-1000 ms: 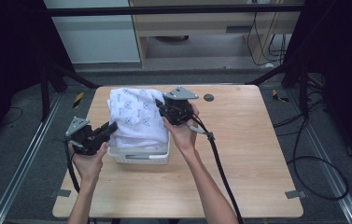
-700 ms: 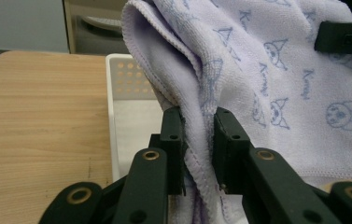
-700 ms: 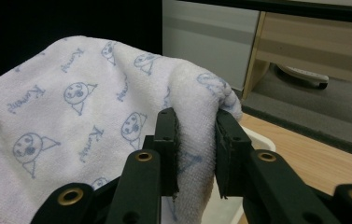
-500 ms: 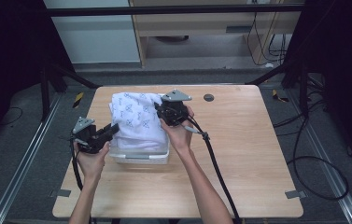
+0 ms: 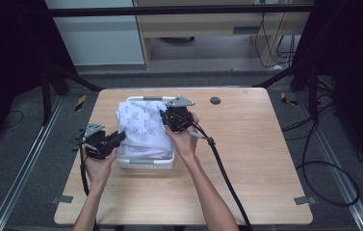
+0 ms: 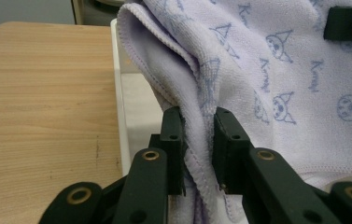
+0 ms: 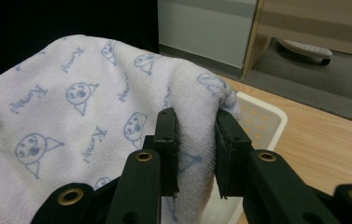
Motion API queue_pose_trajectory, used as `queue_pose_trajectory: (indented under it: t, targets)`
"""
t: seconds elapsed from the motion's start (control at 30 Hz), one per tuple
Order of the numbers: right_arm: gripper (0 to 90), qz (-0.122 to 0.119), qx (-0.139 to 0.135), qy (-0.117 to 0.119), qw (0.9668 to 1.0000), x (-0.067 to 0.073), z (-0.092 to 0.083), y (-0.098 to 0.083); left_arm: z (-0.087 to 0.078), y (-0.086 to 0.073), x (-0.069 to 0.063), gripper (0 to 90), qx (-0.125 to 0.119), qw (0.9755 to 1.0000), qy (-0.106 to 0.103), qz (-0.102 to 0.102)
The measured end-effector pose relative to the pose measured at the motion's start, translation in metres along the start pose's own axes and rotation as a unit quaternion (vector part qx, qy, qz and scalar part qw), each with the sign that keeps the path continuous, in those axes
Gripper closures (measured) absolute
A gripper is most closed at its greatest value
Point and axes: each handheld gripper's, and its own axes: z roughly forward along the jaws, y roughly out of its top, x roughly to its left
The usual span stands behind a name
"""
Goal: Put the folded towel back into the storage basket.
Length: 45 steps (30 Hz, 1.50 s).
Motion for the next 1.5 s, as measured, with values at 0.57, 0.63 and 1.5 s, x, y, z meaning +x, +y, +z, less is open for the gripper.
queue_pose_trajectory:
  t: [0.57,0.63,1.5]
  targets:
    - [73.3,0.009,0.031,-0.007,0.9994,-0.003,0.019,-0.022,0.015,-0.009,-0.001,75.0,0.034,0.9991,0.018,0.018]
    - [73.2,0.008,0.035,-0.008,0.9993,-0.003,0.020,-0.023,0.016,-0.009,-0.002,75.0,0.036,0.9990,0.019,0.019]
    - [66.5,-0.004,0.071,-0.032,0.9970,0.001,0.034,-0.038,0.027,-0.013,0.000,68.9,0.070,0.9964,0.042,0.022]
